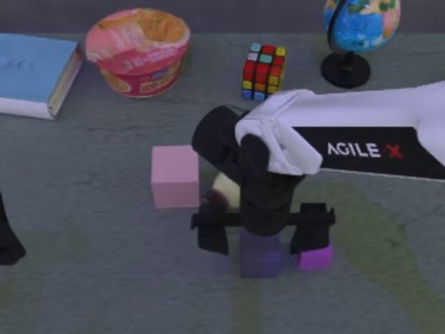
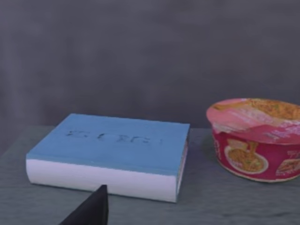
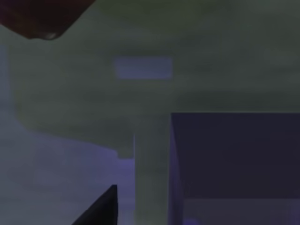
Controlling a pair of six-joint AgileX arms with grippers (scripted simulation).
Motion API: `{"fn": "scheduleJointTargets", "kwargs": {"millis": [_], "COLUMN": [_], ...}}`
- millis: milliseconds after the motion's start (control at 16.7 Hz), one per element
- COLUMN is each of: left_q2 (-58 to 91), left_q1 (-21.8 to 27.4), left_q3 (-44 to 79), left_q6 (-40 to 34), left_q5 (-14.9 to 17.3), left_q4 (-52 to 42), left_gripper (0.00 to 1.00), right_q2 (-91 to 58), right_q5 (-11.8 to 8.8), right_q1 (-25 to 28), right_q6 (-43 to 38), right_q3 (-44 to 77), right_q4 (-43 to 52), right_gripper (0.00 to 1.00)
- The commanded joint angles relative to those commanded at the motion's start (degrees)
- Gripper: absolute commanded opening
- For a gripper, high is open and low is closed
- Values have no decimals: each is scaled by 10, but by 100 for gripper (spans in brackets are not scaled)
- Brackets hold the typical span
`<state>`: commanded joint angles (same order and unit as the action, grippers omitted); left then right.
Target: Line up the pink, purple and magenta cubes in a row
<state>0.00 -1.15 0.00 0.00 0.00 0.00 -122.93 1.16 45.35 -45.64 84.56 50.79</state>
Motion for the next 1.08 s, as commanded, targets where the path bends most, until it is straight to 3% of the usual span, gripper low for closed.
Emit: {"fn": "scheduleJointTargets", "kwargs": {"millis": [360,780,1080], "left_q2": [0,0,0], "left_q1": [0,0,0], "left_q3": [0,0,0], "left_q6": [0,0,0], "left_q5": [0,0,0], "left_q4": [0,0,0], "left_gripper": [100,100,100], "right_q2": [3,48,48], "right_q5": [0,0,0], "right_q1": [1,5,2], "right_q6": [0,-1,0], "right_q3": [9,88,88], "right_q4": [10,137,138], "right_gripper": [100,100,100]}}
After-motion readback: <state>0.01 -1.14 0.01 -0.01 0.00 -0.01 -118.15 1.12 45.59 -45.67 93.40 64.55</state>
